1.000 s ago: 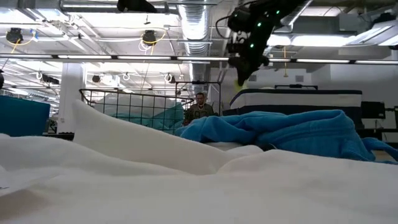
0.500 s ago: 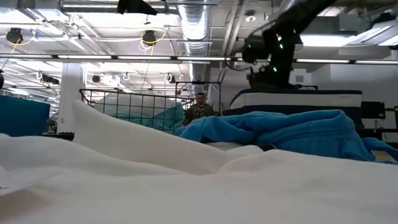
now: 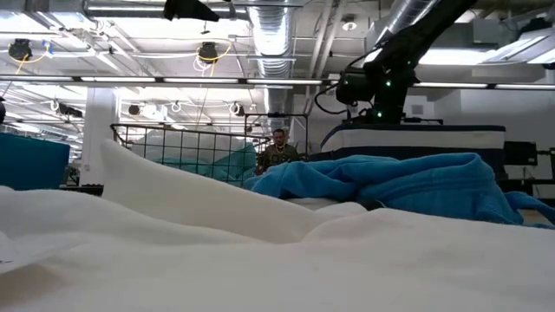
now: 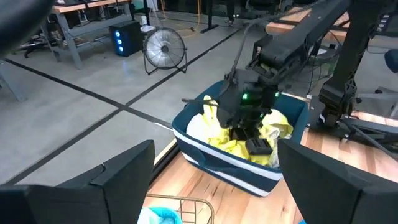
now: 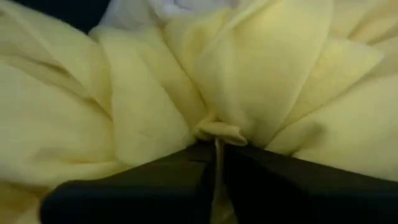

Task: Pick & Place Cloths
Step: Put the yellow shirt into the dark blue bin, then put the blue shorts into the gold wire basket

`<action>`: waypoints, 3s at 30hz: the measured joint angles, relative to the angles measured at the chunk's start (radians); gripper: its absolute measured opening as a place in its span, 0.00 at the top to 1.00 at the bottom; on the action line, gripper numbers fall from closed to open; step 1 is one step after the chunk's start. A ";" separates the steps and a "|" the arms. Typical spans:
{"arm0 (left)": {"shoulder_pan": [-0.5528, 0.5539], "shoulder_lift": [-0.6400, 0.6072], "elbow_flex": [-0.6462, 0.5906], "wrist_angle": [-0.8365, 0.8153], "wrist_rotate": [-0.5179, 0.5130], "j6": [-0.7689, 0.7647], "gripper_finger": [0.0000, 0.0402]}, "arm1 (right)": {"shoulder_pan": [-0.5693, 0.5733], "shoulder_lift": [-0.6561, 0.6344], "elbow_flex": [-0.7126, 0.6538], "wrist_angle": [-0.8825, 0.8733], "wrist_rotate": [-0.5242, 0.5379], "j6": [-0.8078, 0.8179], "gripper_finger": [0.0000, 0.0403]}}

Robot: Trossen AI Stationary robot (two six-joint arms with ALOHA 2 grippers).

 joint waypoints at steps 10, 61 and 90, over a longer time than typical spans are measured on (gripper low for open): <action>-0.003 -0.054 0.000 -0.208 0.160 -0.042 0.20 | -0.009 -0.191 0.213 -0.228 0.015 -0.096 0.50; -0.475 0.993 0.000 0.649 0.269 0.327 0.20 | 0.396 -0.638 0.267 -0.397 0.015 0.131 0.32; -0.464 0.677 0.010 0.518 -0.042 0.209 1.00 | 0.630 -0.667 0.268 -0.343 0.022 0.363 0.32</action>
